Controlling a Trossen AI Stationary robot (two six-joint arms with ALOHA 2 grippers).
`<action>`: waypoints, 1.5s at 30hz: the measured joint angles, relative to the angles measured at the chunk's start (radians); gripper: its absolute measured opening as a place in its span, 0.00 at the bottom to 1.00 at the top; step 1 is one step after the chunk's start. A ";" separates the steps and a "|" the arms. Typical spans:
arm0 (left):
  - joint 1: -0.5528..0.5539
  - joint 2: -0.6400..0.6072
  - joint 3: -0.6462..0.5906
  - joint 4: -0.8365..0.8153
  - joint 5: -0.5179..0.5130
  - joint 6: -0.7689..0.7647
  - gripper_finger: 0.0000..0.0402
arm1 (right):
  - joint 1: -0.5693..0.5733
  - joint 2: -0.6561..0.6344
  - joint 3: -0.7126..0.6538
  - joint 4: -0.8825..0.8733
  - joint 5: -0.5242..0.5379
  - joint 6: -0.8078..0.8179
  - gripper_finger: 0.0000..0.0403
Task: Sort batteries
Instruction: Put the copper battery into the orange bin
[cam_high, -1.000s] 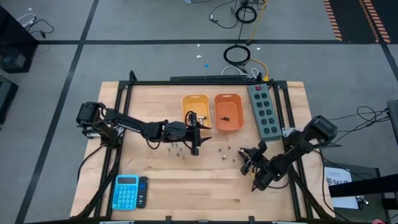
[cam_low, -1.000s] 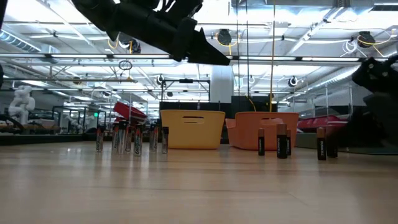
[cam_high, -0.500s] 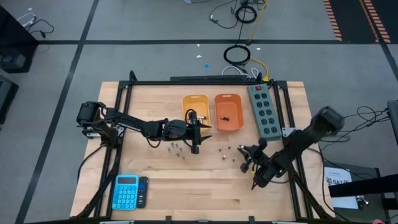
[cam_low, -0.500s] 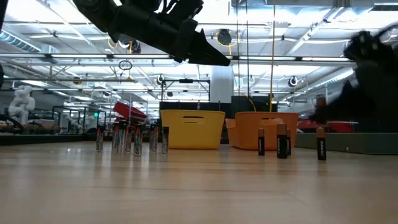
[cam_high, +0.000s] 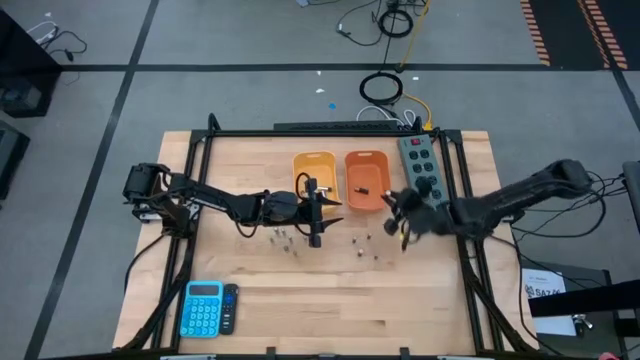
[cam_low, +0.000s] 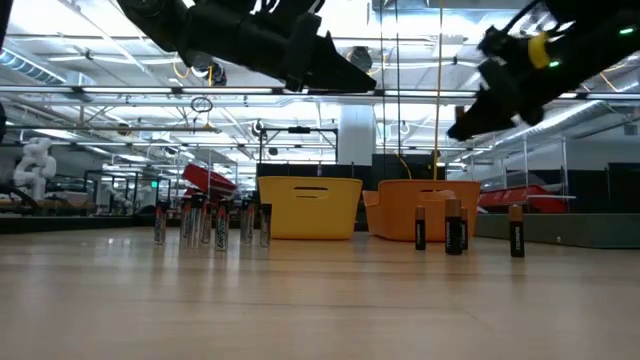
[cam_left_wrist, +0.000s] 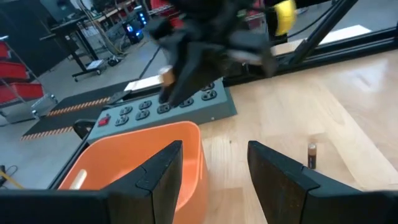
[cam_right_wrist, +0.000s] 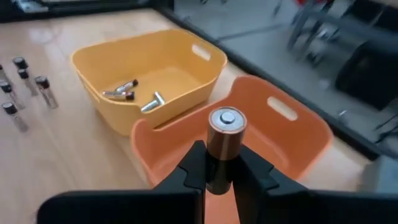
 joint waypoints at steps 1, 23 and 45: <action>0.000 0.000 0.000 0.002 0.000 0.000 0.48 | -0.052 -0.006 0.000 0.015 -0.058 -0.021 0.07; 0.006 0.000 0.000 0.005 -0.001 0.020 0.48 | -0.445 0.121 0.000 0.192 -0.523 -0.169 0.30; 0.005 0.000 0.000 -0.117 -0.064 -0.005 0.48 | 0.135 0.000 0.017 0.130 -0.396 -0.077 0.24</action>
